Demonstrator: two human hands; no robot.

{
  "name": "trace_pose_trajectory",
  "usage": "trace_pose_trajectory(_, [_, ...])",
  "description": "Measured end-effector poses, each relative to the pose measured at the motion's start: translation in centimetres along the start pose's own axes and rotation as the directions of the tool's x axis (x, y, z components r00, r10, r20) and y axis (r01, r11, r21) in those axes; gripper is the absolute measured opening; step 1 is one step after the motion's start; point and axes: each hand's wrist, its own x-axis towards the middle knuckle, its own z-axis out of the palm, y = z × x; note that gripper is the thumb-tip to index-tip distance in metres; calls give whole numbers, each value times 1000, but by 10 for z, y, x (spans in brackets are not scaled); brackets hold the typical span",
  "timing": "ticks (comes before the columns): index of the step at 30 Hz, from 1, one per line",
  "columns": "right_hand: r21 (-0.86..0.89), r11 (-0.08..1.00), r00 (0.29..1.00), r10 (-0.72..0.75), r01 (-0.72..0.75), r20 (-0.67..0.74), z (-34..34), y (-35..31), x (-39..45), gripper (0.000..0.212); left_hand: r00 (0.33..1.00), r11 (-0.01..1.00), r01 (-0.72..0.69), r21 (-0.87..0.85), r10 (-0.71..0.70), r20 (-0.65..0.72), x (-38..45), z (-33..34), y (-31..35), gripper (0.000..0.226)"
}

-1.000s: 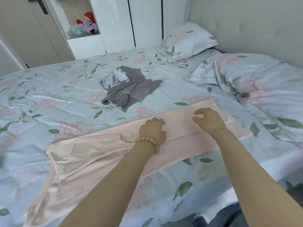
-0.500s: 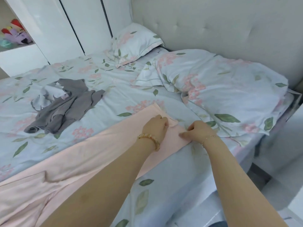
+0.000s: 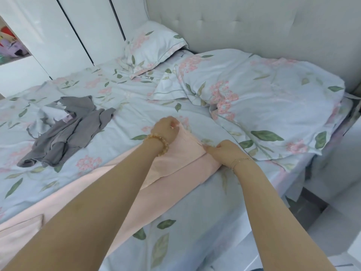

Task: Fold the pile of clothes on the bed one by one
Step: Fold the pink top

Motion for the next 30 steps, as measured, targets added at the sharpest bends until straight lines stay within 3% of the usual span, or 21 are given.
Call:
trace_pose_trajectory(3, [13, 1000, 1000, 2, -2, -16, 11, -3, 3, 52, 970, 963, 185, 197, -211, 124, 24, 1, -11, 57])
trace_pose_trajectory(5, [-40, 999, 999, -14, 12, -46, 16, -5, 6, 50, 954, 956, 182, 232, -229, 193, 30, 5, -15, 63])
trace_pose_trajectory(7, [-19, 999, 995, -41, 39, -89, 19, -9, 8, 47, 966, 982, 167, 86, -181, 187, 31, 6, -19, 49])
trace_pose_trajectory(10, [201, 975, 994, -81, 95, -78, 19, -21, 8, 42, 973, 976, 179, -126, -156, 172, 27, -5, -25, 44])
trace_pose_trajectory(14, [402, 905, 990, -139, 140, -32, 11, -53, -18, 21, 980, 881, 143, -451, -62, 190, 10, -47, -39, 21])
trace_pose_trajectory(17, [485, 857, 974, -223, 175, 42, 12, -84, -50, 15, 992, 822, 61, -567, 14, 127, -13, -94, -47, 13])
trace_pose_trajectory(21, [496, 834, 926, -350, 240, 140, 37, -134, -101, 10, 992, 866, -20, -499, 81, 100, -56, -165, -76, 17])
trace_pose_trajectory(25, [486, 824, 867, -443, 292, 230, 91, -178, -146, 17, 994, 884, 81, -461, -36, 105, -111, -225, -125, 25])
trace_pose_trajectory(30, [455, 822, 767, -525, 343, 369, 180, -218, -190, 20, 991, 920, 137, -366, -127, 52, -189, -282, -208, 13])
